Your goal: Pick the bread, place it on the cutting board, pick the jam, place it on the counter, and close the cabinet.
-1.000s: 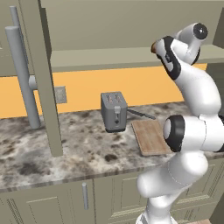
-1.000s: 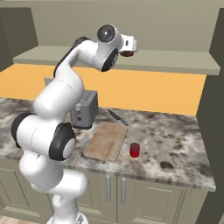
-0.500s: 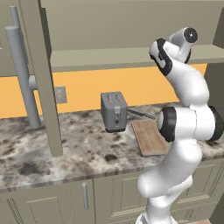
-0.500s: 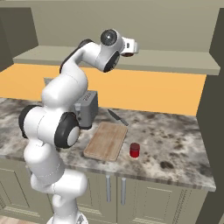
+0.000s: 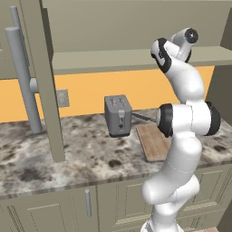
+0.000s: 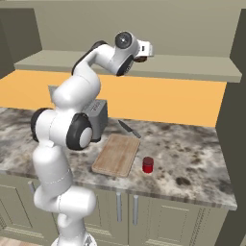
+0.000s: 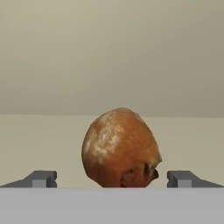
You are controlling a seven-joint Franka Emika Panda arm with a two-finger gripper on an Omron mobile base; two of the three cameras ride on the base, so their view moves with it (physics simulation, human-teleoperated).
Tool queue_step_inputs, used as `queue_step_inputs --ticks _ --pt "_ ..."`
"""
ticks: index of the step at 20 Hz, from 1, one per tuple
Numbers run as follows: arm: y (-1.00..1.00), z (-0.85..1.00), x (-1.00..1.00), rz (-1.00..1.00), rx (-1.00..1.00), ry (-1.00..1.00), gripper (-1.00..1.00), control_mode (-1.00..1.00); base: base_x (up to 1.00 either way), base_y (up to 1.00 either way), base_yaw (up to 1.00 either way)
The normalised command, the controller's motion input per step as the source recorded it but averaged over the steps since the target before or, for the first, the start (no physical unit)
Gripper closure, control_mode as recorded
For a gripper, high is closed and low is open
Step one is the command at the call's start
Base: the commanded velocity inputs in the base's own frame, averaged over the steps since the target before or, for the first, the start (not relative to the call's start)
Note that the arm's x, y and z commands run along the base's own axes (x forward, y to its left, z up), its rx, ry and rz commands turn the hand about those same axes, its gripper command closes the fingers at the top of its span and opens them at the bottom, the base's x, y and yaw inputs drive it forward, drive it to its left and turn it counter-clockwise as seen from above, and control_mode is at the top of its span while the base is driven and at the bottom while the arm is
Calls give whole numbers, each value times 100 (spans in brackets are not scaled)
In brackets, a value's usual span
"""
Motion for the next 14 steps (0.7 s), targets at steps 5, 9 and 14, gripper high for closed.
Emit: queue_step_inputs --ticks 5,9,14 --pt "0 -6 29 0 0 0 -100 -100 0 0 0" --pt "0 -22 30 0 0 0 -100 -100 0 0 0" --pt "0 -25 33 0 0 0 -100 -100 0 0 0"
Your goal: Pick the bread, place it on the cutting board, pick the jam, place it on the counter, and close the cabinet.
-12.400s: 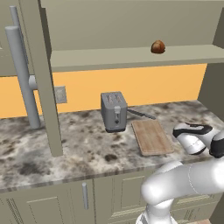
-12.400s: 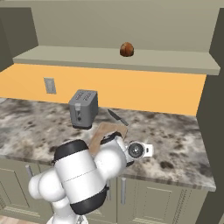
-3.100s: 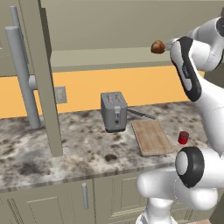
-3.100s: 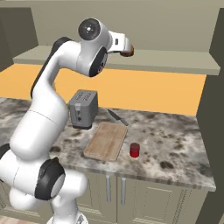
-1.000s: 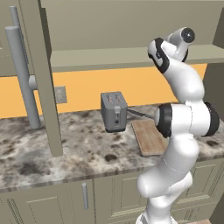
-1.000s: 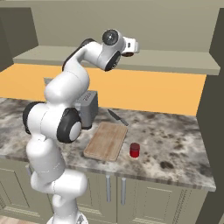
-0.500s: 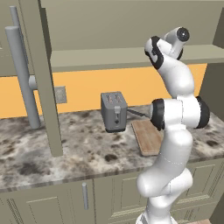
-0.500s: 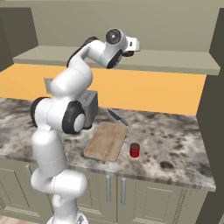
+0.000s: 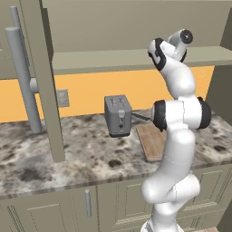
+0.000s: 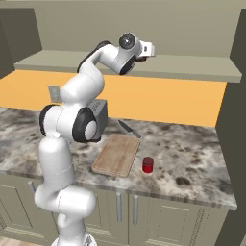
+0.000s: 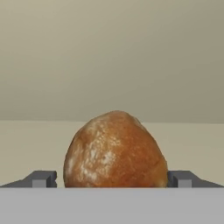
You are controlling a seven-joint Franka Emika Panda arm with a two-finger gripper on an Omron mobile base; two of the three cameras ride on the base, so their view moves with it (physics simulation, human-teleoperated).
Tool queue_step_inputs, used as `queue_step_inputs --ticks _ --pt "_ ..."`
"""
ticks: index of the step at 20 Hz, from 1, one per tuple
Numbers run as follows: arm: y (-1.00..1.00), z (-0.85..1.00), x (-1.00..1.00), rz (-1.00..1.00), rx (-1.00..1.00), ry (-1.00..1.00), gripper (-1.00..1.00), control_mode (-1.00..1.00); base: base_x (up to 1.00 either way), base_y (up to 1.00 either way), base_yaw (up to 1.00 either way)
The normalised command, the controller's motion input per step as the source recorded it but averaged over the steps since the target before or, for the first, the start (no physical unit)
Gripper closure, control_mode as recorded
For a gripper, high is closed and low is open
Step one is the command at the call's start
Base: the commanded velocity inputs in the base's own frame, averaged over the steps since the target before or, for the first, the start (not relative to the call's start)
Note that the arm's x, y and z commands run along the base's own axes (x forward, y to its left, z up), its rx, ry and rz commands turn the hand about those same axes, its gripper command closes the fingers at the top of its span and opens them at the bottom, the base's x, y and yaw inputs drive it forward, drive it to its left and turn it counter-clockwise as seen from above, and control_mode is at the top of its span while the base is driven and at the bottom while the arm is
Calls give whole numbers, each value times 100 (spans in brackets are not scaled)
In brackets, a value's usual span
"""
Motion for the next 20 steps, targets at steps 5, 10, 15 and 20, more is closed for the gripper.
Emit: queue_step_inputs --ticks 5,10,15,20 --pt "0 -18 30 0 0 0 -100 -100 0 0 0" --pt "0 -23 28 0 0 1 100 -100 0 0 0" --pt "0 -5 7 0 0 0 100 -100 0 0 0" --pt "0 6 -37 0 0 0 100 -100 0 0 0"
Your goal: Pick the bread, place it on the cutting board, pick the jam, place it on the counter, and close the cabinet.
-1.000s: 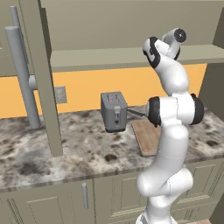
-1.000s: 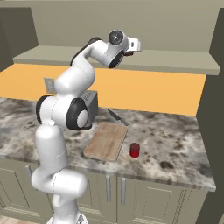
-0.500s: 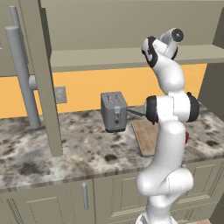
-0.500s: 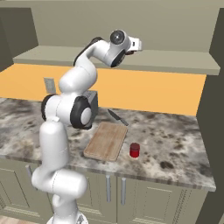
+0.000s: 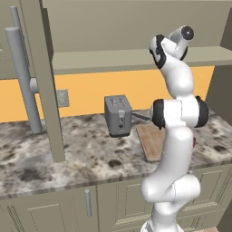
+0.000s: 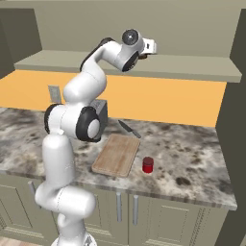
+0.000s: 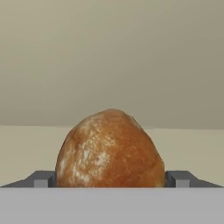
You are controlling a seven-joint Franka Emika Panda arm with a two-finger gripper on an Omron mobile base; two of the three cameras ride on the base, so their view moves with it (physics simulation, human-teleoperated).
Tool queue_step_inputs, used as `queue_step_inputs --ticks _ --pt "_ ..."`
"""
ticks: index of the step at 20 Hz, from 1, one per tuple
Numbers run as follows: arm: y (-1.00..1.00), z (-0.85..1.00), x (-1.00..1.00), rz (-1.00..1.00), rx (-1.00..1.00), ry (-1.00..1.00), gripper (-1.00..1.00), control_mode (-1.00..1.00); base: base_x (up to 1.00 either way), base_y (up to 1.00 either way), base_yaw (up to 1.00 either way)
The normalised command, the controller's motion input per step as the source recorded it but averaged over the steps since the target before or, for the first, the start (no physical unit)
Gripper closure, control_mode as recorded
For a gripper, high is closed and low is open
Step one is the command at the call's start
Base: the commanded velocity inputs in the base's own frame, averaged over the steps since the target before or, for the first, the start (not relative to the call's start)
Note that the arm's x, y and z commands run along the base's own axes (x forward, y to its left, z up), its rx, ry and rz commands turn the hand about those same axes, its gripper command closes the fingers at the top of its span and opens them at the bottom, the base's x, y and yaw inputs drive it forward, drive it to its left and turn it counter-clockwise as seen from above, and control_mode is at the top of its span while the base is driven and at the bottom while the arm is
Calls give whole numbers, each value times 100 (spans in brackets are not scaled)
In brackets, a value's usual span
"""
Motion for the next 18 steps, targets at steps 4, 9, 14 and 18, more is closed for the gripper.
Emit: queue_step_inputs --ticks 4,9,14,18 --pt "1 15 -53 0 0 0 100 -100 0 0 0" --pt "0 12 -59 0 -3 0 100 -100 0 0 0" --pt "3 1 -76 0 0 0 100 -100 0 0 0" --pt "10 5 -100 0 0 0 100 -100 0 0 0"
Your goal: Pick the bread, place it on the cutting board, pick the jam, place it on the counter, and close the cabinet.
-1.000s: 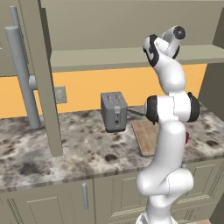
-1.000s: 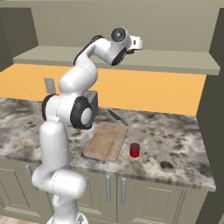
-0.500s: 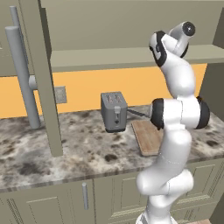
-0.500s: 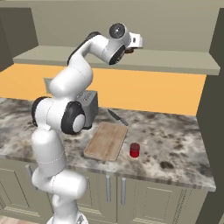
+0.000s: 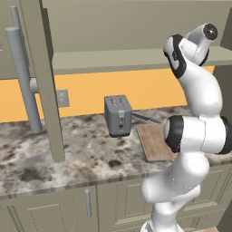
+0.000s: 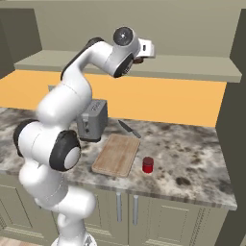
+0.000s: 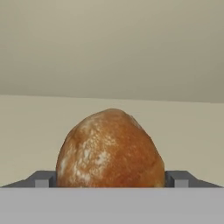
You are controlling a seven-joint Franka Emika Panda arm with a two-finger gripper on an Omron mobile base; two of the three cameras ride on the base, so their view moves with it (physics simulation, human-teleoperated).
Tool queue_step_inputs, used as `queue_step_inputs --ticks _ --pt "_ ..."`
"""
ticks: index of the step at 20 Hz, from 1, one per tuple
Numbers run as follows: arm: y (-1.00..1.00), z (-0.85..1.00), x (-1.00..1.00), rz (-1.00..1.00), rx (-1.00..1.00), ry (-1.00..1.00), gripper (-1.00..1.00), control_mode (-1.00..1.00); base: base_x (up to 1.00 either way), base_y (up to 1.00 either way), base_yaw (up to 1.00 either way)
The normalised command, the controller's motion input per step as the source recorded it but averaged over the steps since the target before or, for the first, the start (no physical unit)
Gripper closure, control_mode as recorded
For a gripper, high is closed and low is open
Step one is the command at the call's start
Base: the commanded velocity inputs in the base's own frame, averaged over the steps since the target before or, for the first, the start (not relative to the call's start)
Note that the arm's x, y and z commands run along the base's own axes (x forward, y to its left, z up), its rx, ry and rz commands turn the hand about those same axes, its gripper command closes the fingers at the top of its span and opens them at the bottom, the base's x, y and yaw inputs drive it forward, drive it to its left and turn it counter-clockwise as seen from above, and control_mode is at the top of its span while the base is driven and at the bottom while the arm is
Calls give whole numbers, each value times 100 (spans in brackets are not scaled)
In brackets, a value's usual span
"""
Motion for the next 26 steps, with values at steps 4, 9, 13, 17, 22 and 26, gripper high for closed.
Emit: queue_step_inputs --ticks 4,9,13,17,22,26 --pt "11 13 -99 0 0 3 100 -100 0 0 0" --pt "10 11 -95 0 0 6 100 -100 0 0 0" --pt "10 5 -85 0 0 11 100 -100 0 0 0" --pt "15 0 -62 0 0 13 100 -100 0 0 0" --pt "19 -5 -29 0 0 12 100 -100 0 0 0" --pt "13 -24 0 0 0 10 100 -100 0 0 0"
